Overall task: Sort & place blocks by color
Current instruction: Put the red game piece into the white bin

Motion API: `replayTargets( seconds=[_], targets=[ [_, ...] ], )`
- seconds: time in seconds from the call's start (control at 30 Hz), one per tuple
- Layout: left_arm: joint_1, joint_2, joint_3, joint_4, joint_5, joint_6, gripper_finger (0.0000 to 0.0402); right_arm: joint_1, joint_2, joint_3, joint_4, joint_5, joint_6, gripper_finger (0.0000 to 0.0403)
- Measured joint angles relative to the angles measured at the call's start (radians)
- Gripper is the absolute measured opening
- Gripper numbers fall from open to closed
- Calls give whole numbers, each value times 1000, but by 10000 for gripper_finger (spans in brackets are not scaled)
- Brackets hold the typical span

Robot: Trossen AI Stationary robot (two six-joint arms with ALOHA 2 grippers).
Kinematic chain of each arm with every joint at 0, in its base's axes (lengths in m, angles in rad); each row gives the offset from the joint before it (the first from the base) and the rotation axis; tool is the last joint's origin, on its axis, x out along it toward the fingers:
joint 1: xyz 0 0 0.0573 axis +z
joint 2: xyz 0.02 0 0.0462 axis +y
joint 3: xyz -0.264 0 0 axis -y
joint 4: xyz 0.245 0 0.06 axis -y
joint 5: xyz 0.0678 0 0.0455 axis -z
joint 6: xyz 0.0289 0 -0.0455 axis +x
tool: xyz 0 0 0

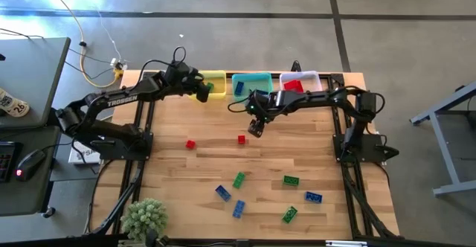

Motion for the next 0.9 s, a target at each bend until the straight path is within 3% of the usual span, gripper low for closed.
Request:
replayTargets(
  seconds=[0.2,0.4,0.77,0.9],
  targets=[
    [-60,-42,0,-1,0,-56,207,-1,50,0,19,7,-38,226],
    [-109,-55,0,-2,0,-69,207,-4,105,0,55,88,-38,226],
    [-152,-55,0,-15,0,-87,207,-34,163,1,76,34,-35,226],
    [-162,-55,0,-48,-8,-87,207,-33,164,2,78,27,-26,197]
  ],
)
